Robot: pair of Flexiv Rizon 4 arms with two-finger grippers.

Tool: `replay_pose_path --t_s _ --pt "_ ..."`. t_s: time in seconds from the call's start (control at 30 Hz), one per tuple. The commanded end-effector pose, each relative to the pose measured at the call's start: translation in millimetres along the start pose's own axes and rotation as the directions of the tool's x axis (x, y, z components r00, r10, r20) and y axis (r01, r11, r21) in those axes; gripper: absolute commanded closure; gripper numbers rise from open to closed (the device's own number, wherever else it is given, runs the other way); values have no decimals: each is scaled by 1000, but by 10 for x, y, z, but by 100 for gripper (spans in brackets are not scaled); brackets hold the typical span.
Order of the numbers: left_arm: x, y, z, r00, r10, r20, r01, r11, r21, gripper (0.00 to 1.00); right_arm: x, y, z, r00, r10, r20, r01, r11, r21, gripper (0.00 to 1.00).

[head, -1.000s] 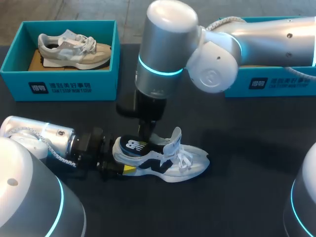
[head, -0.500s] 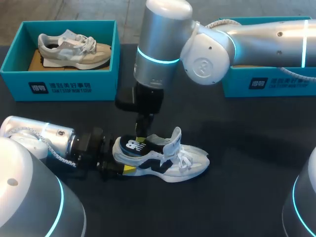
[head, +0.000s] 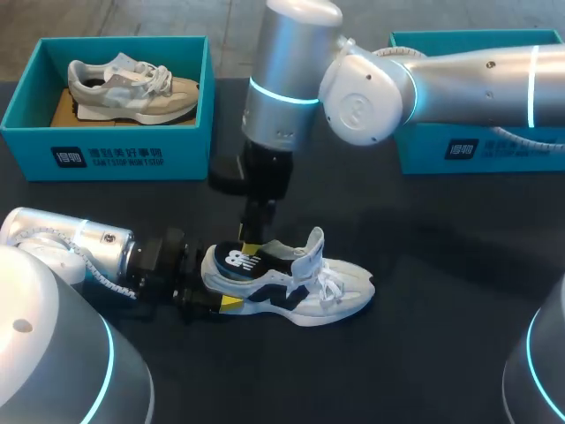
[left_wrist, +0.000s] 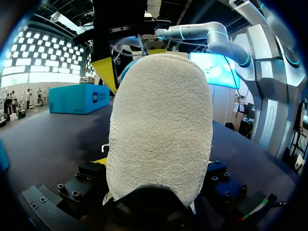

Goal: Take the shoe out of the shoebox, open the shoe tongue, remove and reinsert the insole, then place the shoe into the shoebox

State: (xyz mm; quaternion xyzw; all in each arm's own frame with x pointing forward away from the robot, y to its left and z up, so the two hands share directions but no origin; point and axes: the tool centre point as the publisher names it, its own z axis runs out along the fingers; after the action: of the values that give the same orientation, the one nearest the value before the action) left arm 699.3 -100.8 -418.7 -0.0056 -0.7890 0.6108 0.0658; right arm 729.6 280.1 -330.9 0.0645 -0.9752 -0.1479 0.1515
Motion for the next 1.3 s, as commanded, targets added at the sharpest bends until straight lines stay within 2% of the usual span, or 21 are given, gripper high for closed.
replay_pose_path --t_s 0.03,0.27,0.77,1.1,1.3 --pt "-16 29 2 1000 0 1 0 1000 0 100 -43 -7 39 1000 -4 -15 3 1000 -11 62" --pt "-16 29 2 1000 0 1 0 1000 0 100 -65 6 85 999 -11 -45 10 1000 -18 62" --pt "-16 29 2 1000 0 1 0 1000 0 100 11 21 176 990 -33 -137 29 999 -33 65" --pt "-16 29 2 1000 0 1 0 1000 0 100 94 -18 255 982 -13 -188 -9 993 -117 68" --pt "-16 29 2 1000 0 1 0 1000 0 100 130 -43 273 981 1 -196 -28 990 -139 67"
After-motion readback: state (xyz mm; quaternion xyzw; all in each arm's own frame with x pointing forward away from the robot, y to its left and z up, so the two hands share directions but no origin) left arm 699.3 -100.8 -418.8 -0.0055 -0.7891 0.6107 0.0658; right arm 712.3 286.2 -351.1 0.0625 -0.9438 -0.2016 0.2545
